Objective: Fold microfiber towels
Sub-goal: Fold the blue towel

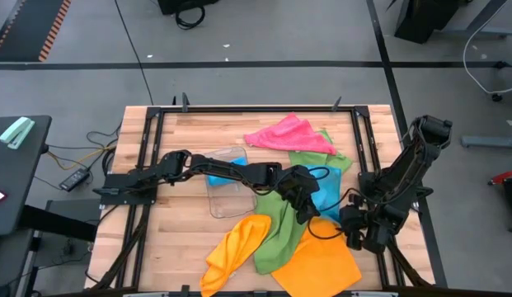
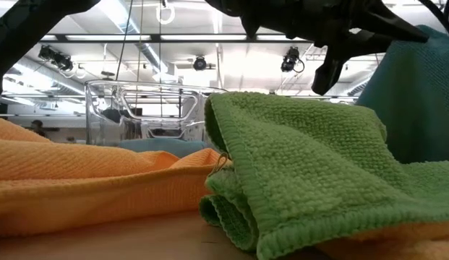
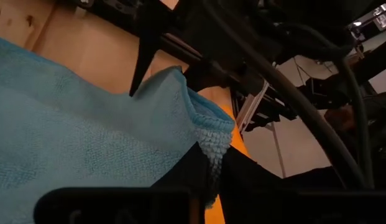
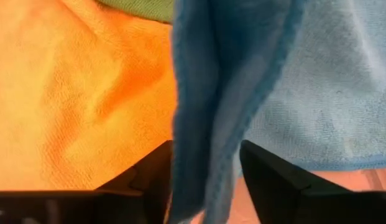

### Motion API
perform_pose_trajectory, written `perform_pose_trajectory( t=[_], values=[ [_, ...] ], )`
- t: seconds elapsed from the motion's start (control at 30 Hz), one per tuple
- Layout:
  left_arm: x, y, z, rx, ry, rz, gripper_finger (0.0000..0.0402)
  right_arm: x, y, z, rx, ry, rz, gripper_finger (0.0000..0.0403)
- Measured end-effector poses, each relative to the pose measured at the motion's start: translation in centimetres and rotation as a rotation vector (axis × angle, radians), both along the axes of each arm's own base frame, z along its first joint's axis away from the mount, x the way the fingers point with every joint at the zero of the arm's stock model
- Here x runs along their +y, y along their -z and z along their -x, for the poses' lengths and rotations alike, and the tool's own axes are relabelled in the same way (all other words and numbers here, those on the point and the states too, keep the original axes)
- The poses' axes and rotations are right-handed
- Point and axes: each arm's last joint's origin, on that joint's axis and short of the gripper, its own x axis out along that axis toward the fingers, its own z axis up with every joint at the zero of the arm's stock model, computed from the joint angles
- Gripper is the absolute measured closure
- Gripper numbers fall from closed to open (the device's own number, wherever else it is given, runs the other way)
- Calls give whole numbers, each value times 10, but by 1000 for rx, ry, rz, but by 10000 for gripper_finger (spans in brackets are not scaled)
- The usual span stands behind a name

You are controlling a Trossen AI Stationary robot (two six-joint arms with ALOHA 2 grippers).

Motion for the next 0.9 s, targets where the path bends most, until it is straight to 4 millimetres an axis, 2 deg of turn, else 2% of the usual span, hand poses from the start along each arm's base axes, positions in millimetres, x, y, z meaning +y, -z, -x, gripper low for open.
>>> perform_pose_trajectory(
  t=[0.27,0.37,0.57,0.9],
  values=[
    [-1,3,2,20,33,-28,391,1,-6,1,53,-75,-29,338],
    [0,3,2,20,33,-28,387,2,-12,2,61,-103,-58,368],
    [-9,4,3,13,79,-33,365,4,-32,2,59,-134,-144,392],
    [-31,1,8,46,157,37,385,13,-68,3,107,-249,-347,395]
  ],
)
